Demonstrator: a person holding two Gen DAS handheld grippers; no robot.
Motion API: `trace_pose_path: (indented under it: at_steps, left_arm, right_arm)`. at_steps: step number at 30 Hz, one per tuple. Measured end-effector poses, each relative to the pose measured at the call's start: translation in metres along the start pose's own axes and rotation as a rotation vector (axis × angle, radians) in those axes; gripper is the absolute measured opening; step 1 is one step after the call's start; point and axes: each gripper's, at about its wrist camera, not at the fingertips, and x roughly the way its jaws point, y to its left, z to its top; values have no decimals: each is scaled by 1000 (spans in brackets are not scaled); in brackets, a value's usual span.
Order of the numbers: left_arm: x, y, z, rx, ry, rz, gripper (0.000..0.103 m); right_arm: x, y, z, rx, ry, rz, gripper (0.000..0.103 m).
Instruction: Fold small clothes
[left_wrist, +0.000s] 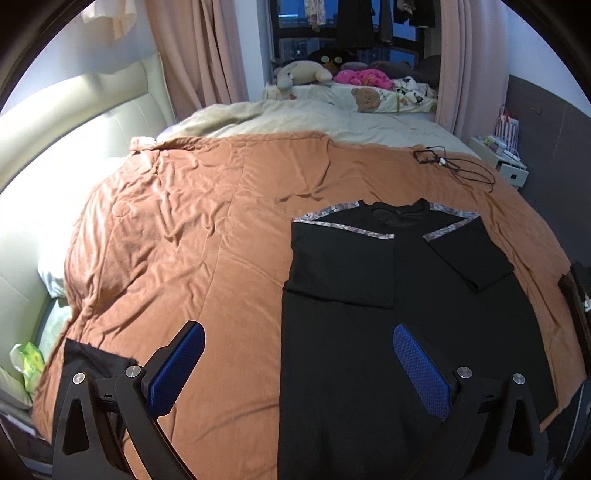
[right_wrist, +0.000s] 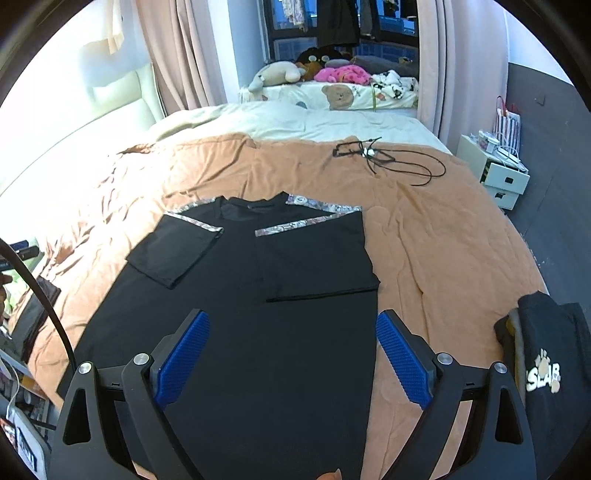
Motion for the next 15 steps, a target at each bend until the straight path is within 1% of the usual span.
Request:
trace_pose_path:
  at_steps: [1,2,8,15]
  left_arm:
    - [-6,-1,-2,2,-4,0,103]
    - [-16,-2,-7,2,-11,-2,103]
    - [-67,-11,-38,-12,-59,-21,103]
    - [-111,-22,-81,-24,-103,-42,103]
  right_arm:
    - [-9,0,-4,3,-9,3,101]
    - [-15,0,-7,6,-14,9,103]
    - [-61,2,-34,6,-63,18,103]
    - [-104,3,-68,-5,-104,38,103]
